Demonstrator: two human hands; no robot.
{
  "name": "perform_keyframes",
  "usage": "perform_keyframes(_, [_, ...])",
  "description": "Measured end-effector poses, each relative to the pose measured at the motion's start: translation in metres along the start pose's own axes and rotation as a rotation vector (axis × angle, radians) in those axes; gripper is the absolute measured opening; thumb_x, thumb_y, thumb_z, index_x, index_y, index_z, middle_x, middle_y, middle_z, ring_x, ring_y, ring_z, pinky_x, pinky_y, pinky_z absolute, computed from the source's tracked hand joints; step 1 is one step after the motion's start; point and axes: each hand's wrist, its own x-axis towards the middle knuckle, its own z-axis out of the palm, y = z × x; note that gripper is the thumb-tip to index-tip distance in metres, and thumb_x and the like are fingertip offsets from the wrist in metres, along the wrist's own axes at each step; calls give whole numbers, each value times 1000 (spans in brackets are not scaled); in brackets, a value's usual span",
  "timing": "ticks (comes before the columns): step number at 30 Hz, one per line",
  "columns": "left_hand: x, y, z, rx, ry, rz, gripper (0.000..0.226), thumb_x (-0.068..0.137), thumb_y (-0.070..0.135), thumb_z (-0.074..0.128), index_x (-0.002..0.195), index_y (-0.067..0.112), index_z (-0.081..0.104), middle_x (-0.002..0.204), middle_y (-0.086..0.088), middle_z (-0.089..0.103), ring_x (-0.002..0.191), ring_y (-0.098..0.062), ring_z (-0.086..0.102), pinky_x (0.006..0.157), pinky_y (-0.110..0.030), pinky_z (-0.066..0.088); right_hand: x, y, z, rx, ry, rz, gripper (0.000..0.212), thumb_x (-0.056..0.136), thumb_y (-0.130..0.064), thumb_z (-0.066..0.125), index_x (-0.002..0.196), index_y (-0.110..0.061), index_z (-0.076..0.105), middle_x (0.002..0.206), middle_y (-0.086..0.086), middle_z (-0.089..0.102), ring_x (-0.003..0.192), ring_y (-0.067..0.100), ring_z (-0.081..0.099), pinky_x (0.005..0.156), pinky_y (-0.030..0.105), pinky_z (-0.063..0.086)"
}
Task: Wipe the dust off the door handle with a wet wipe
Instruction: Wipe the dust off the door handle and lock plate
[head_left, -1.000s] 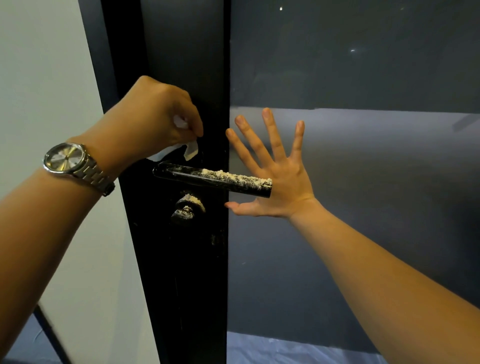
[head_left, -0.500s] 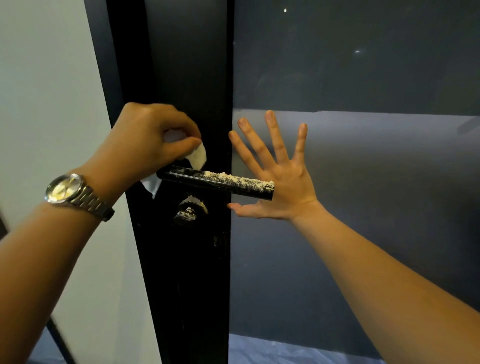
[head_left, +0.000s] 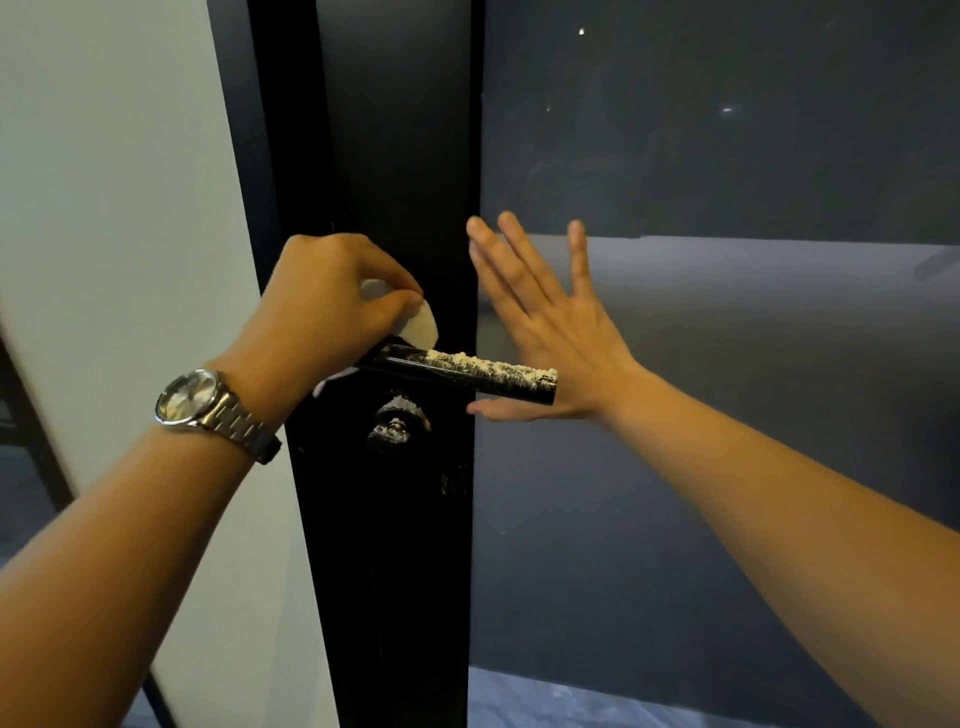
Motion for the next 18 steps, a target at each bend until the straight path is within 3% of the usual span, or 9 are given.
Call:
perform_keyframes(2, [-1,-4,1,-38,48,-105,19,85,21,59,97,11,70,89,0,62,83,-9,52,71,-14,35,14,8,-7,96,40,-19,112,75,-80,30,146,6,19,155,20,17,144,34,12,112,58,0])
perform_keyframes(5, [-7,-8,0,-58,60,-207,21,87,22,56,100,10,67,87,-1,61,81,-13,54,68,-13,36,25,9,-7,223,193,-8,79,83,-42,44,141,11,30,151,24,27,141,36,22,115,51,7])
perform_keyframes(9, [-6,-3,0,6,53,-85,19,86,18,57,99,8,69,93,-7,66,81,-11,50,71,-14,33,28,6,0,345,346,9,54,85,-17,47,134,3,42,143,25,40,136,37,34,113,53,15])
perform_keyframes(14, [1,11,4,67,-15,62,17,83,17,61,92,9,72,93,-5,65,82,-8,49,77,-23,35,30,6,6,5,271,-61,51,95,-32,43,143,-17,39,149,6,38,139,30,33,111,59,18])
perform_keyframes(18, [-4,5,6,-17,49,-98,13,83,24,60,91,20,70,88,8,57,83,-6,48,73,-15,33,30,5,10,-34,279,-33,50,96,-35,39,144,-20,38,149,3,38,139,30,33,111,58,17])
